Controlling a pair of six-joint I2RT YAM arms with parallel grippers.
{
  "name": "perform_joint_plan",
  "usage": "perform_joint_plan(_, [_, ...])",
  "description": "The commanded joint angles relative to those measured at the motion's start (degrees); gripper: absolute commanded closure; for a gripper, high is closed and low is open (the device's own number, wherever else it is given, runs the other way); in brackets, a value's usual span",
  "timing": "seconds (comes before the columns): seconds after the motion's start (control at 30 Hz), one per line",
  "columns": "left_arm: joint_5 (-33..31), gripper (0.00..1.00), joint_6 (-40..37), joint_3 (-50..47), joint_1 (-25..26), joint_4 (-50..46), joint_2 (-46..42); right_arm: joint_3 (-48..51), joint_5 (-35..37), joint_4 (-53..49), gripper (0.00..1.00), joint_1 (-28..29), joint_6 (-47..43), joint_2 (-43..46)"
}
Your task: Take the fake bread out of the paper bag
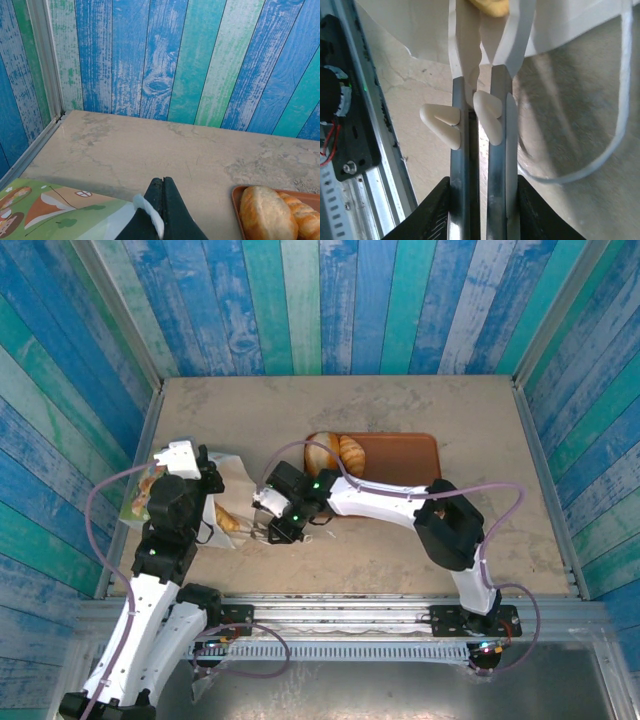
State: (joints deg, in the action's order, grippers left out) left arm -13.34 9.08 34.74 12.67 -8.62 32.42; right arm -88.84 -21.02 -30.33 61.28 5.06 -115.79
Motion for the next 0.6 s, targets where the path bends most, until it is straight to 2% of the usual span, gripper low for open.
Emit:
perform_joint_plan(0.0, [-0.3,1.0,0.6,-0.1,-0.4,1.0,-0.3,2.1,5.5,0.8,0.7,0.7,0.3,5.9])
perform_joint_plan(0.33, [-0.5,1.0,0.7,-0.1,-0.6,0.9,-0.5,8.1,12.0,4.3,0.67,1.3,0.0,12.1])
perform_joint_plan(0.57, [-0.5,1.0,0.8,0.0,-0.7,0.8,-0.7,10.1,12.3,7.0,0.68,1.4,0.3,14.8])
